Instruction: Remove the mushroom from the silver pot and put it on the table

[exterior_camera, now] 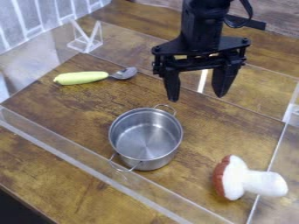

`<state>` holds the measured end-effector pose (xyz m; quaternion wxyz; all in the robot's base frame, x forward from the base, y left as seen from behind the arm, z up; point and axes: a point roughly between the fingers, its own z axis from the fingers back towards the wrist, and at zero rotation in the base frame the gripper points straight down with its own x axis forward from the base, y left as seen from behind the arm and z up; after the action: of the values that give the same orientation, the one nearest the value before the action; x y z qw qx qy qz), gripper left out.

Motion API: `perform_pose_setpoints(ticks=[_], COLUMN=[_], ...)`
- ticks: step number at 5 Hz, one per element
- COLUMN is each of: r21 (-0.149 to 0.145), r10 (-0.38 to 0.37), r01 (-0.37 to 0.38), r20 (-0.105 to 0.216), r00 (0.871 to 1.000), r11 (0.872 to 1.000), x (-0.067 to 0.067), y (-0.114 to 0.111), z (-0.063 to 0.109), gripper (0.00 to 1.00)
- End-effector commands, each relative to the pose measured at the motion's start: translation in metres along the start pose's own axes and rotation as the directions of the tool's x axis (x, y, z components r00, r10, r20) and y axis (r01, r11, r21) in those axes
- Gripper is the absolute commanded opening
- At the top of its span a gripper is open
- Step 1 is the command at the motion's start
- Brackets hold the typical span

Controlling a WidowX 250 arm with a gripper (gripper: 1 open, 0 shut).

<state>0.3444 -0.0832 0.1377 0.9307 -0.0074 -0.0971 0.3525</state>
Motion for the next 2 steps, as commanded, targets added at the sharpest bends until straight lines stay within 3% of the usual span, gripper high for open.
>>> perform_pose_setpoints(ticks=[1,2], r21=[-0.093,-0.098], r10=[-0.027,-0.049], r01=[0.033,0.056], r20=[0.064,0.073], r00=[0.998,0.996], r11=[0.995,0.994], x=[-0.0079,-0.0166], y=[-0.0110,-0.0134], z=[0.0331,0.0304], gripper=[1.00,1.00])
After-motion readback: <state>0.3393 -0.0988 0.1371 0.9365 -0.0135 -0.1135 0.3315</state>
